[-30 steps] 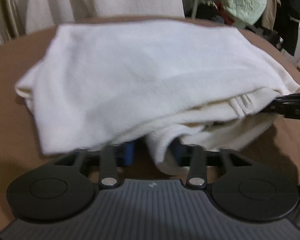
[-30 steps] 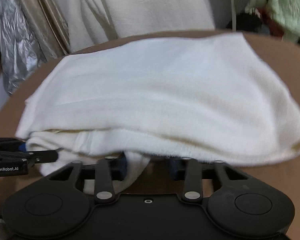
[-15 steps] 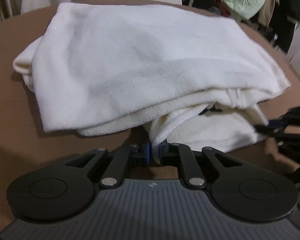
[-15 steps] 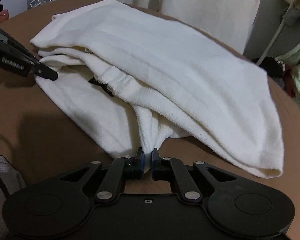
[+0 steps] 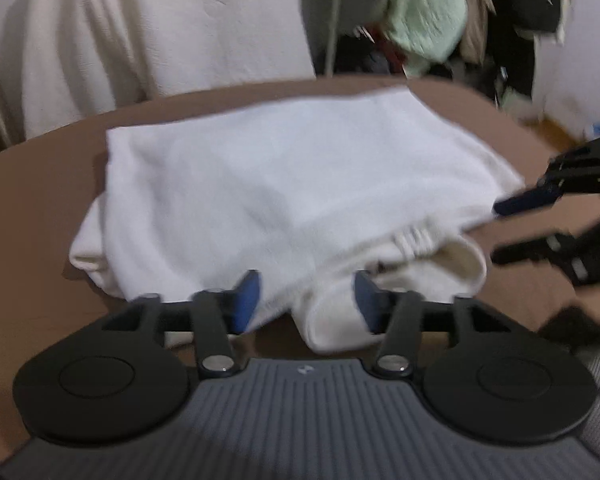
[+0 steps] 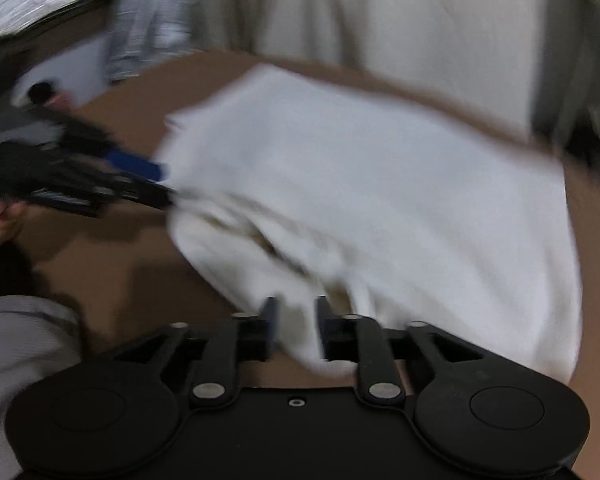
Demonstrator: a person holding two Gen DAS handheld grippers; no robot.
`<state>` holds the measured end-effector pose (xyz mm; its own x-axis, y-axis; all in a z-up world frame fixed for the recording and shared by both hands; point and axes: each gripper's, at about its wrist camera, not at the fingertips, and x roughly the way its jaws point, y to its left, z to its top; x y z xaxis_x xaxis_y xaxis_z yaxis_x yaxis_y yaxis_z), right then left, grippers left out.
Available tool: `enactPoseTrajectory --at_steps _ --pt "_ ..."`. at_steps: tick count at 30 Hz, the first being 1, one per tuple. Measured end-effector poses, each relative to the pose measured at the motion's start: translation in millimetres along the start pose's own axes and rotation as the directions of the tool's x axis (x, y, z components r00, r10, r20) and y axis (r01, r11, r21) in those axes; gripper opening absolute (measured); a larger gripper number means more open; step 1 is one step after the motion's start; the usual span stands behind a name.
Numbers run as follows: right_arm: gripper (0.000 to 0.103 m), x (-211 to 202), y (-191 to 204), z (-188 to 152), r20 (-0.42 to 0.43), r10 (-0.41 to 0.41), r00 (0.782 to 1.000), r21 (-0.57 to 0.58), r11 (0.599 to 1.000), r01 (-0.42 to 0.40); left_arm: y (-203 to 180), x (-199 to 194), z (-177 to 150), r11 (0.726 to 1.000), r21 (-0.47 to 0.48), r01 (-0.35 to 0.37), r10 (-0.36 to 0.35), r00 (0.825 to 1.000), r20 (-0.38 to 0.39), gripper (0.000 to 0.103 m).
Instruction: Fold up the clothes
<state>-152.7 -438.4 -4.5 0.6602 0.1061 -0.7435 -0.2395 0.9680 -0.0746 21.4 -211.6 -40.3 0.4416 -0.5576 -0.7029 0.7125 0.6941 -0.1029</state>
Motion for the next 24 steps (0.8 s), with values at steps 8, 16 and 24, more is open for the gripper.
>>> enactPoseTrajectory --at_steps 8,16,24 --pt "0.062 47 8 -7 -0.059 -0.103 0.993 -0.271 0.959 0.083 102 30 -40 0.863 -0.481 -0.157 0.118 0.987 -0.110 0.062" --pt "0.084 69 18 -6 -0.022 -0.180 0.983 -0.419 0.895 0.154 113 75 -69 0.797 -0.602 0.043 -0.055 0.999 -0.001 0.008" --pt "0.083 87 23 -7 -0.008 -0.198 0.980 -0.414 0.893 0.177 96 -18 -25 0.862 -0.501 0.069 0.120 0.934 0.336 0.010"
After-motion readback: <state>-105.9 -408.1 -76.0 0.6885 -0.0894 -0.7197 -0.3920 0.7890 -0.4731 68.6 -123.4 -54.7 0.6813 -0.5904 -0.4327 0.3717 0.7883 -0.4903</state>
